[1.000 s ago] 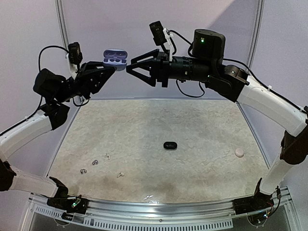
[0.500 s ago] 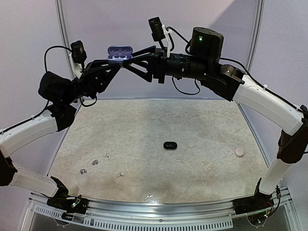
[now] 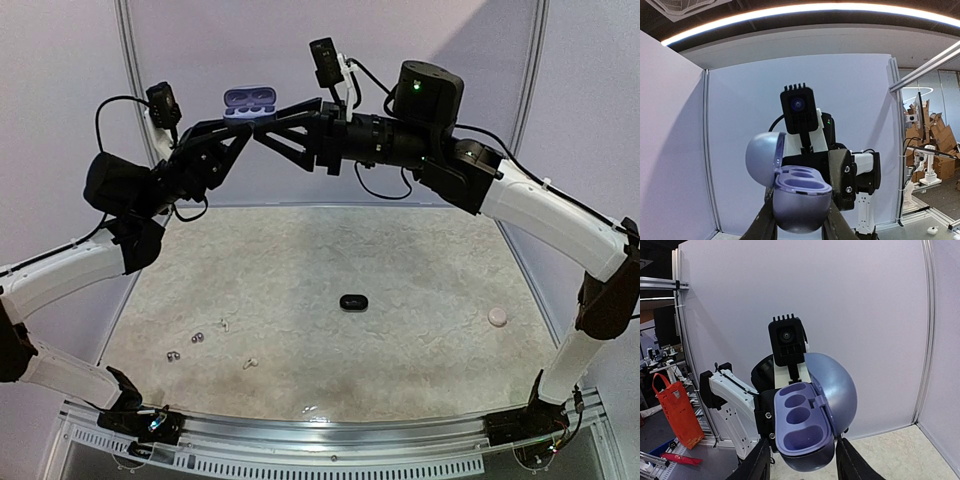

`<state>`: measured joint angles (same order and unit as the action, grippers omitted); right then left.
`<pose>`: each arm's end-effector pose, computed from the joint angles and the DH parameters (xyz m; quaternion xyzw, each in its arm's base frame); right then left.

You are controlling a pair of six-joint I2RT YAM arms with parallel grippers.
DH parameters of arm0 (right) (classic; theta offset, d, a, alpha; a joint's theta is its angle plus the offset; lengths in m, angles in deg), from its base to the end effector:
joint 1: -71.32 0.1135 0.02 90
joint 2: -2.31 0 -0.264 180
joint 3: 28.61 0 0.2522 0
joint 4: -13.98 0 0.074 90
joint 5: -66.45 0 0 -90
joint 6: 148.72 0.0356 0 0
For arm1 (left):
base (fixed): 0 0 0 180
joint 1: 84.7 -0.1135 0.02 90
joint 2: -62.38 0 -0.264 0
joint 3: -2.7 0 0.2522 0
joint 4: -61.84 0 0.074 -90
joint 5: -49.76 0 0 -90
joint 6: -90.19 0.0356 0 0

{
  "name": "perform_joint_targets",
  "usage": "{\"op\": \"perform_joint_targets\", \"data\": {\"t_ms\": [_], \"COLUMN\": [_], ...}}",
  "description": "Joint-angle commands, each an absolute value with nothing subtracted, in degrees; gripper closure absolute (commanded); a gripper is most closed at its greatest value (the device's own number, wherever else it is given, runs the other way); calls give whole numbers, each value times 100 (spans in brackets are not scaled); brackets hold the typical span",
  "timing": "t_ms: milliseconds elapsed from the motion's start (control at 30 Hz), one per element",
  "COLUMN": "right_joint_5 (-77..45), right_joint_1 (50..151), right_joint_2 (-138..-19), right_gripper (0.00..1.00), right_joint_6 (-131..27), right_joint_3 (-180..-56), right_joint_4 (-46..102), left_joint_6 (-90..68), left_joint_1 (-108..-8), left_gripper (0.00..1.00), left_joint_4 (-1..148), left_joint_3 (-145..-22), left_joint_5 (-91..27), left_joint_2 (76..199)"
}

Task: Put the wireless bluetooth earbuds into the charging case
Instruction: Pass from the left arm to the right

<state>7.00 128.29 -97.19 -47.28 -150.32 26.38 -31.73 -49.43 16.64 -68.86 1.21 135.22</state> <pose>0.2030 0.3454 0.4870 -0.4263 0.4949 0.5552 0.5149 0.2042 -0.1733 0.4300 0.3362 0.3564 -0.5916 0.6403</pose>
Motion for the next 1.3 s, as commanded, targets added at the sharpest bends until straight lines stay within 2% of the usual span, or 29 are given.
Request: {"op": "perform_joint_targets", "data": {"t_ms": [0,167,367,700,867,933,1033,1100,1267], "right_joint_5": [678,678,794,962,972,935,862,776,595], "right_joint_1": [12808,12789,12784,12785,12787,12784,12790,12784,12784], "right_joint_2": [-9727,-9662,-9657,-9648,-9642,-9611,-9536,-9467,-9337], "right_gripper": [54,62,78,96,100,100,100,100,100], "right_joint_6": [-4636,-4656,-4686,-4678,-4707,-4720,-4753,-4809,-4930], "right_joint_3": [-14959,-14934,-14943,-14933,-14880,-14809,-14699,-14629,-14497], "right_joint_4": [2473,2477,2461,2437,2356,2317,2240,2234,2194], "left_joint_6": [-3123,-3170,-3151,-3459,-3315,-3233,-3147,-3122,-3113], "left_joint_1": [-4806,-4805,-4805,-4813,-4813,-4813,-4821,-4822,-4853], "left_gripper": [100,100,100,100,100,92,68,57,54], "left_joint_4": [1496,1562,1611,1907,2182,2208,2213,2213,2235], "left_joint_3": [-7003,-6974,-7020,-6881,-6797,-6746,-6716,-6690,-6658], "left_joint_5": [78,31,45,-240,-456,-494,-458,-460,-411], "left_joint_2": [13615,13612,13629,13654,13608,13578,13560,13559,13527]}}
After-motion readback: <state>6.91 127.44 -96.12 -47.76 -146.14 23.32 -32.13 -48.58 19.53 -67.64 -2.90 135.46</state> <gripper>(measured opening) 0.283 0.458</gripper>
